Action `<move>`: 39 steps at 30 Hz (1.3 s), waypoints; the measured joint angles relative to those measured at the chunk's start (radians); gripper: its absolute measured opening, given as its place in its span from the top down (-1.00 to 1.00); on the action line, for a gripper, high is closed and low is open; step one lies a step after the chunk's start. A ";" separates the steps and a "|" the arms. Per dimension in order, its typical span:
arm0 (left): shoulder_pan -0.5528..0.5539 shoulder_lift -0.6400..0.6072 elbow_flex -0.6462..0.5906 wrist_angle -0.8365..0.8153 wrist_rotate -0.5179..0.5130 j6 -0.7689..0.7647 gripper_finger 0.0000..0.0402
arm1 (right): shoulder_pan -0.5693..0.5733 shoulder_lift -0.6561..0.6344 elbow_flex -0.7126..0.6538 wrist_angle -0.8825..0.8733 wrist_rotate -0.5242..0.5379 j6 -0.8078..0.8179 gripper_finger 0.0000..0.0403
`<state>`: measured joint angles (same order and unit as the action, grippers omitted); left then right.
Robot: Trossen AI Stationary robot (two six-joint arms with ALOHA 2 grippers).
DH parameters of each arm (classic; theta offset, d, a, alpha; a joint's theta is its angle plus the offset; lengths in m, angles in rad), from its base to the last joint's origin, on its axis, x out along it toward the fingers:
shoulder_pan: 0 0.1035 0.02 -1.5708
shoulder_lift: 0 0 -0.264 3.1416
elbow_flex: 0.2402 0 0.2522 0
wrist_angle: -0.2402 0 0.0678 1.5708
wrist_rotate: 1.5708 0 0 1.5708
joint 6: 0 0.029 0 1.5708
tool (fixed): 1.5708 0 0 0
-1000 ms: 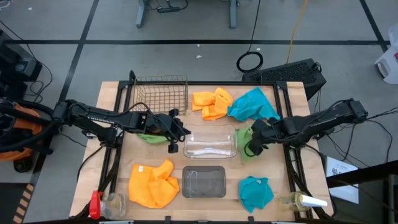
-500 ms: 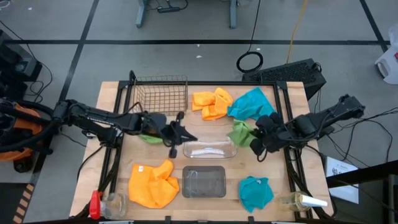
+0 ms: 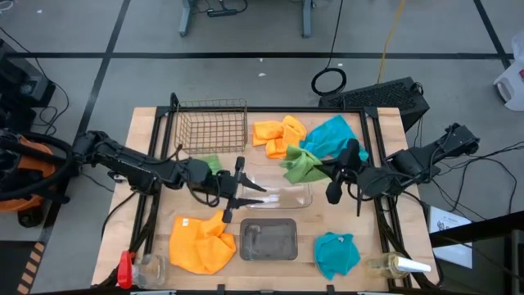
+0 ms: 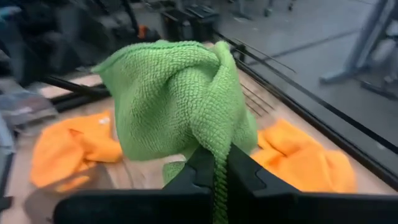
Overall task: Sort microfiber towel by color & place in baskets
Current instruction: Put the right green towel into the black transparent bin
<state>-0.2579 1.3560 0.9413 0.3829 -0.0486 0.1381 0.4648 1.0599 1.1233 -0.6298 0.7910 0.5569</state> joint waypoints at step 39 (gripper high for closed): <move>-0.048 0.328 0.085 0.385 -0.578 -0.032 -0.99 | 0.005 0.068 0.000 0.179 0.025 -0.105 0.98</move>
<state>-0.3063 1.6838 1.0259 0.7678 -0.6267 0.1063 0.4702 1.1275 1.1229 -0.4508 0.8160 0.4515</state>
